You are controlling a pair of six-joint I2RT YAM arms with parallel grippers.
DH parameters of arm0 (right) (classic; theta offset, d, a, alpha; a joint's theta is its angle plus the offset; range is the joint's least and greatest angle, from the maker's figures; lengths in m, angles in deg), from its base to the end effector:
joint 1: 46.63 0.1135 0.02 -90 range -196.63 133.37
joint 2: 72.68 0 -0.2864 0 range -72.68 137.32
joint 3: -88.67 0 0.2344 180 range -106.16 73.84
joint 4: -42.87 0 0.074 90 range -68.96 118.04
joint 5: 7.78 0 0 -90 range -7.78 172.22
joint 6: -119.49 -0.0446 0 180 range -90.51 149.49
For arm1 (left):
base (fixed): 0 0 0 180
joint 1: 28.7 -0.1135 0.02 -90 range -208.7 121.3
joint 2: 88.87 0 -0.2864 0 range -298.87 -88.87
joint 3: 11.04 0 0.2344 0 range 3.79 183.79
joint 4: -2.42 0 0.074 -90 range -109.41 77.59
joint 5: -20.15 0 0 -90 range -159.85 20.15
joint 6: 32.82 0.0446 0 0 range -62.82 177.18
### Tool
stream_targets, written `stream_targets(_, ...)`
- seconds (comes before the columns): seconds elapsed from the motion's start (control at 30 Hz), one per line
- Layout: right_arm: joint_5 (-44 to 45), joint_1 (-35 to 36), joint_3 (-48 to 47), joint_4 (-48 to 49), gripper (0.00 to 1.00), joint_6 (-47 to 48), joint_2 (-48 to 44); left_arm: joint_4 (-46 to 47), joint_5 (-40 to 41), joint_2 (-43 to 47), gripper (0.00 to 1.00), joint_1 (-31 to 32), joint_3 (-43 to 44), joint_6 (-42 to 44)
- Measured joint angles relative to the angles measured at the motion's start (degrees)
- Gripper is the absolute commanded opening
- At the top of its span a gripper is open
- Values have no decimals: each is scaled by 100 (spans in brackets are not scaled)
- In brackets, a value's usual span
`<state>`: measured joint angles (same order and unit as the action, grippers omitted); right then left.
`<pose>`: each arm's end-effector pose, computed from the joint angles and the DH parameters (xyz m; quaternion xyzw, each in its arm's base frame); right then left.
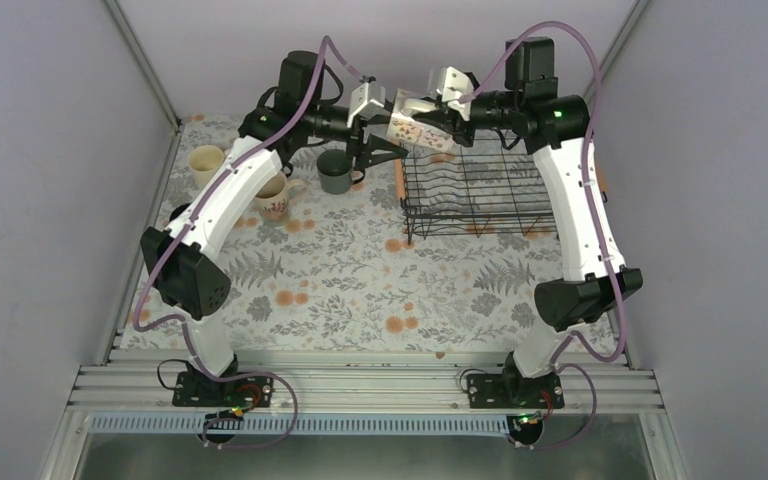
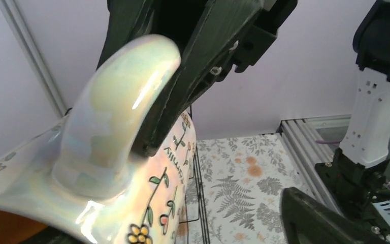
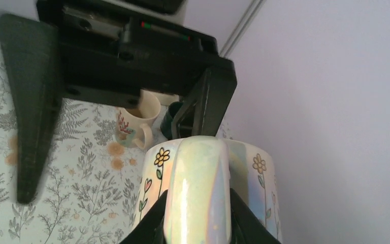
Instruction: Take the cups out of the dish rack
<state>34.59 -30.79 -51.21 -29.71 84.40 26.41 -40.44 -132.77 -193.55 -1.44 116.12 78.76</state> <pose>0.3096 0.1221 0.4946 -0.6229 0.5381 0.1837 0.5374 0.3352 -0.2174 0.4473 0.5608 0.5145 -0.4521 0.4651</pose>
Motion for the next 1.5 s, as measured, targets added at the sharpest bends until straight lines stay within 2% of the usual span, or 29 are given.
stream_targets(0.03,-17,0,-11,17,3,-9,4,-24,-50,-7,36,13,4,-13)
stream_targets(0.07,-79,0,-26,24,3,-15,9,-39,-50,-9,21,15,7,-52)
stream_targets(0.17,-319,24,-52,-35,3,-22,9,-26,-22,-11,7,-42,11,-133)
stream_targets(0.2,-393,28,-61,-63,3,9,9,-61,-61,-11,3,-68,17,-208)
stream_targets(0.37,-590,28,-92,2,3,297,9,-125,-245,-4,2,-127,76,-511)
stream_targets(0.4,-603,28,-92,-4,7,297,9,-125,-238,-4,2,-122,81,-527)
stream_targets(0.57,-640,28,-81,37,70,221,0,-205,-162,-2,2,-96,81,-437)
stream_targets(0.67,-581,28,35,168,99,144,-94,-433,-2,-4,2,-83,68,-363)
stream_targets(0.87,111,28,516,254,100,299,-450,-1060,713,26,2,-382,131,164)
stream_targets(1.07,1307,-79,1539,380,100,522,-903,-2774,2149,26,2,-619,901,1381)
stream_targets(1.2,1871,-549,2186,542,100,450,-992,-3759,2927,98,2,-588,1147,2131)
stream_targets(1.3,2111,-885,2444,673,100,42,-986,-4177,3501,212,2,-557,809,2470)
stream_targets(1.5,2055,-1071,2911,975,100,-730,-1189,-4457,4756,431,2,-555,-667,2861)
